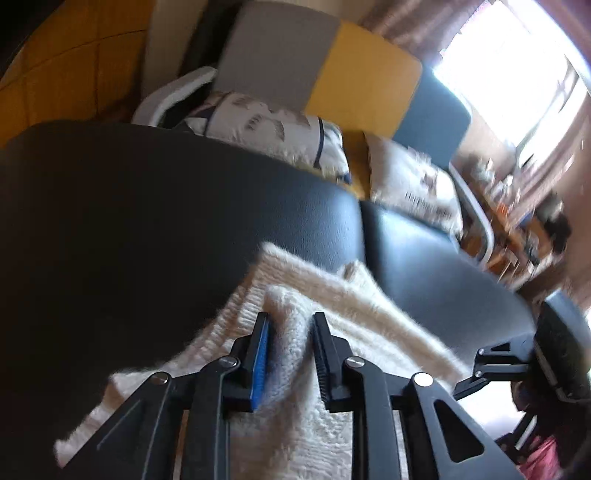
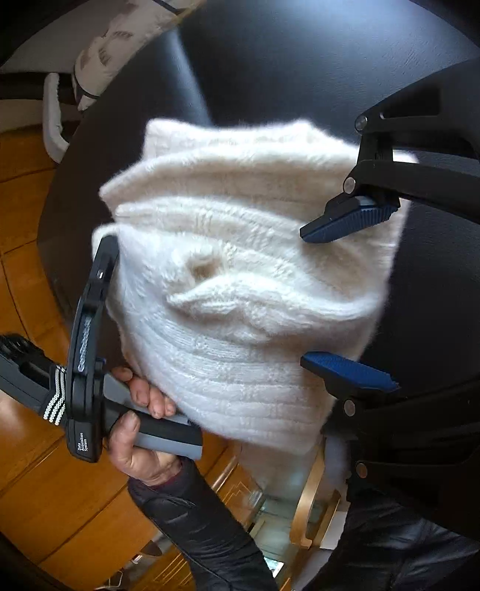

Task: Fold clothes

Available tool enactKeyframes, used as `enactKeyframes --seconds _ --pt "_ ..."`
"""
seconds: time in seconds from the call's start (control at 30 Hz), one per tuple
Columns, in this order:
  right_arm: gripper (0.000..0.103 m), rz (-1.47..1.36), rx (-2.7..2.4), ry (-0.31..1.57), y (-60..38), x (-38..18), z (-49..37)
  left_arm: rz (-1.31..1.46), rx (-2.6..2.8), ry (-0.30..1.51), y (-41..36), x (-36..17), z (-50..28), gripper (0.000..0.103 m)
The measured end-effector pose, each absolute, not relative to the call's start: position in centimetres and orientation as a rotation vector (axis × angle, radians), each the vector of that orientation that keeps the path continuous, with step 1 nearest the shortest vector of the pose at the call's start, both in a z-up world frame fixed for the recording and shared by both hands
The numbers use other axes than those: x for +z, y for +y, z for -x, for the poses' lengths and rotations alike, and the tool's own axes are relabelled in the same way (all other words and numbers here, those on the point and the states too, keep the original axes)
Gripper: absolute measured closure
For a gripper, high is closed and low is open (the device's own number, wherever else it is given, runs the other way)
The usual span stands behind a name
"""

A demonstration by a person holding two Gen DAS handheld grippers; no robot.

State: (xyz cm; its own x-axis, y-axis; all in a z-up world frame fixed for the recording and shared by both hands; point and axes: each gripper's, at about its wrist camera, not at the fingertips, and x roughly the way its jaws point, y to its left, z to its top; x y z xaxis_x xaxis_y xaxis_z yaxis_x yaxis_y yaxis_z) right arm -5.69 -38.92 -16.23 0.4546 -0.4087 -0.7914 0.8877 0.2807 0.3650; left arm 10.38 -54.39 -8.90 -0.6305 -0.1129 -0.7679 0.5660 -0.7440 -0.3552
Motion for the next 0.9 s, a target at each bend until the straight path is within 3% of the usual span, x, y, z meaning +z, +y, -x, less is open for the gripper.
enactKeyframes --seconds 0.23,0.4,0.57,0.9 --pt "0.034 -0.725 -0.844 0.596 -37.6 -11.2 2.3 -0.863 -2.359 0.863 -52.0 -7.0 -15.0 0.077" --pt "0.028 -0.865 -0.888 0.786 -40.4 -17.5 1.3 -0.938 -2.270 0.856 -49.7 -11.3 -15.0 0.077" --pt "0.025 -0.995 -0.890 0.507 -38.6 -18.9 4.1 -0.876 -2.343 0.821 -50.2 -12.2 -16.0 0.073" --pt "0.020 -0.964 -0.871 0.484 -35.3 -18.2 -3.5 -1.069 -2.371 0.731 -52.1 -11.1 -17.1 0.066"
